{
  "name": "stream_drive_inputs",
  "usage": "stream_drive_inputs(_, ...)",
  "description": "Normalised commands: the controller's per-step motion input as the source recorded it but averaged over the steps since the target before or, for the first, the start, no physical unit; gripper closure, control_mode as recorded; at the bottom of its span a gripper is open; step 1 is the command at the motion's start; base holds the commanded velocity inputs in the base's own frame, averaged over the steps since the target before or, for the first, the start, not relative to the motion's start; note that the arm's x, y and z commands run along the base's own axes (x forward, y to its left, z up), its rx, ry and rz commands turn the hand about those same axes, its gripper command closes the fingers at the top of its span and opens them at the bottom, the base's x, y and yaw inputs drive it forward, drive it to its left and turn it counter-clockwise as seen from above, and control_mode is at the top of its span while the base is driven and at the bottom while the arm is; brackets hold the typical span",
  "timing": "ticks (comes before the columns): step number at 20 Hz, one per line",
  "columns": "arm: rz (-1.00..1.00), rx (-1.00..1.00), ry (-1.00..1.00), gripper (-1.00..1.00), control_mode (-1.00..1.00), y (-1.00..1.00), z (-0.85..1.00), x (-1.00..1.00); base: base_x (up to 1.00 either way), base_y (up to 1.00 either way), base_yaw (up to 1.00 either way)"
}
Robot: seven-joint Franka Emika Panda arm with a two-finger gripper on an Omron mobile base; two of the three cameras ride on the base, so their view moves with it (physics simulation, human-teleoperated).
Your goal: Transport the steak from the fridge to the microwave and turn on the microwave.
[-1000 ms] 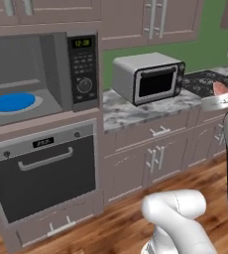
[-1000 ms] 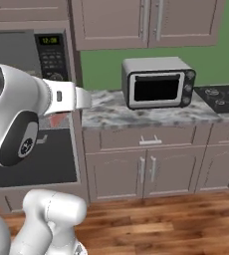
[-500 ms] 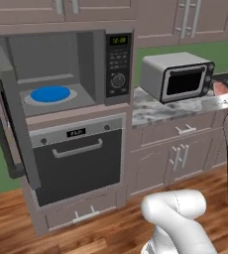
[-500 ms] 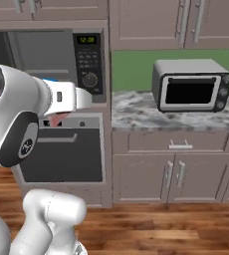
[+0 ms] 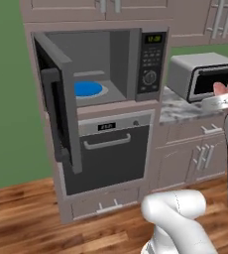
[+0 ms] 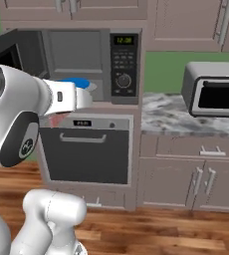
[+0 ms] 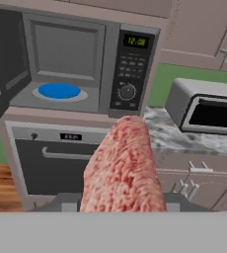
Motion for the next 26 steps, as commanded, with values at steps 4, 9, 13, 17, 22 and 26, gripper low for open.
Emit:
stream_drive_inputs(4,0.00,0.00,0.00,1.00,1.00,0.00,0.00,0.00,0.17,0.47,0.19)
stream_drive_inputs(9,0.00,0.00,0.00,1.00,1.00,0.00,0.00,0.00,0.39,0.29,0.13)
stream_drive_inputs(13,0.00,0.00,0.00,1.00,1.00,0.00,0.00,0.00,0.46,0.07,0.05)
stream_drive_inputs(17,0.00,0.00,0.00,1.00,1.00,0.00,0.00,0.00,0.33,0.22,0.04)
stream_drive_inputs(22,0.00,0.00,0.00,1.00,1.00,0.00,0.00,0.00,0.32,0.25,0.05)
stream_drive_inputs(26,0.00,0.00,0.00,1.00,1.00,0.00,0.00,0.00,0.36,0.21,0.06)
